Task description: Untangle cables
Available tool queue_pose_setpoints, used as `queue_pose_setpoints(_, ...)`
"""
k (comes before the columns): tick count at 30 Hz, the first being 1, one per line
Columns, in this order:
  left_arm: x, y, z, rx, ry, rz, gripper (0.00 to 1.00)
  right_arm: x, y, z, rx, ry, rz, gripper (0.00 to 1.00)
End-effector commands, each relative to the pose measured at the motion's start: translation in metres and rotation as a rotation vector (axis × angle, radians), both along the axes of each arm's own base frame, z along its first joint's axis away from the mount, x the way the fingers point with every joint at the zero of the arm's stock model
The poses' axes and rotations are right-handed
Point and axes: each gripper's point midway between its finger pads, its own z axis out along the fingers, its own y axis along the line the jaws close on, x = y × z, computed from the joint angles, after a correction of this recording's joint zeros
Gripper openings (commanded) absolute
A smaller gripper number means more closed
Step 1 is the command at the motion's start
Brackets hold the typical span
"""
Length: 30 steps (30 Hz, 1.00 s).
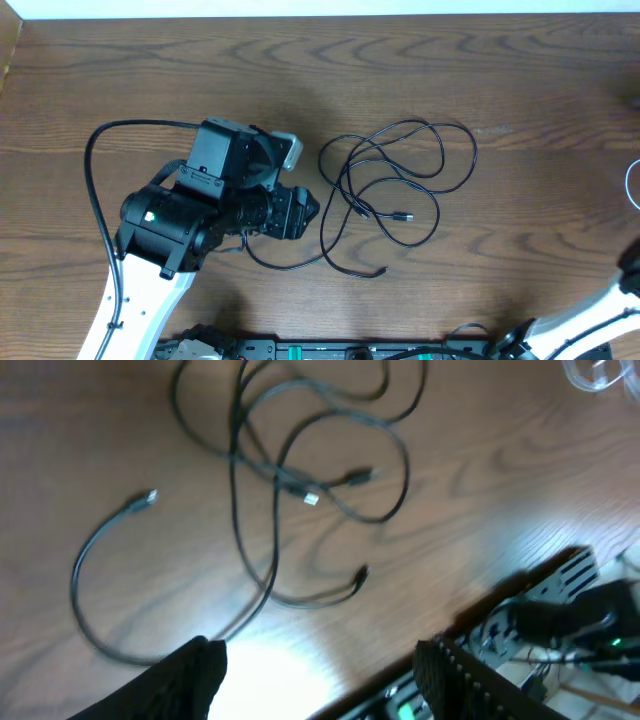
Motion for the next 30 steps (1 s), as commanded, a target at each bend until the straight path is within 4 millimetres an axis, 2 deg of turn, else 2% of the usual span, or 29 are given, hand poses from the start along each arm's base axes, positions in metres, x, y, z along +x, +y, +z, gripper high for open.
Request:
queue_pose_setpoints(1, 0.003, -0.017, 0.023, -0.118, -0.034, -0.023, 0.66, 0.034, 0.094, 0.01, -0.016, -0.127, 0.415, 0.9)
queue_pose_setpoints(5, 0.007, -0.018, 0.033, -0.138, -0.076, -0.012, 0.66, 0.041, 0.181, 0.007, -0.035, -0.133, 0.71, 0.95)
queue_pose_setpoints(10, 0.019, -0.003, 0.048, -0.09, -0.186, 0.065, 0.66, 0.024, 0.253, -0.015, -0.209, -0.003, 1.03, 0.99)
queue_pose_setpoints(14, 0.036, 0.03, 0.064, -0.023, -0.277, 0.252, 0.69, 0.011, 0.282, -0.032, -0.457, 0.143, 1.233, 0.99)
queue_pose_setpoints(21, 0.02, 0.05, 0.053, 0.044, -0.226, 0.306, 0.7, 0.022, 0.296, -0.033, -0.817, 0.22, 1.368, 0.99)
queue_pose_setpoints(26, 0.014, 0.052, 0.047, 0.063, -0.197, 0.301, 0.7, 0.023, 0.306, -0.037, -0.857, 0.186, 1.486, 0.99)
queue_pose_setpoints(30, 0.012, 0.052, 0.046, 0.068, -0.188, 0.3, 0.7, 0.02, 0.306, -0.052, -0.844, 0.194, 1.498, 0.99)
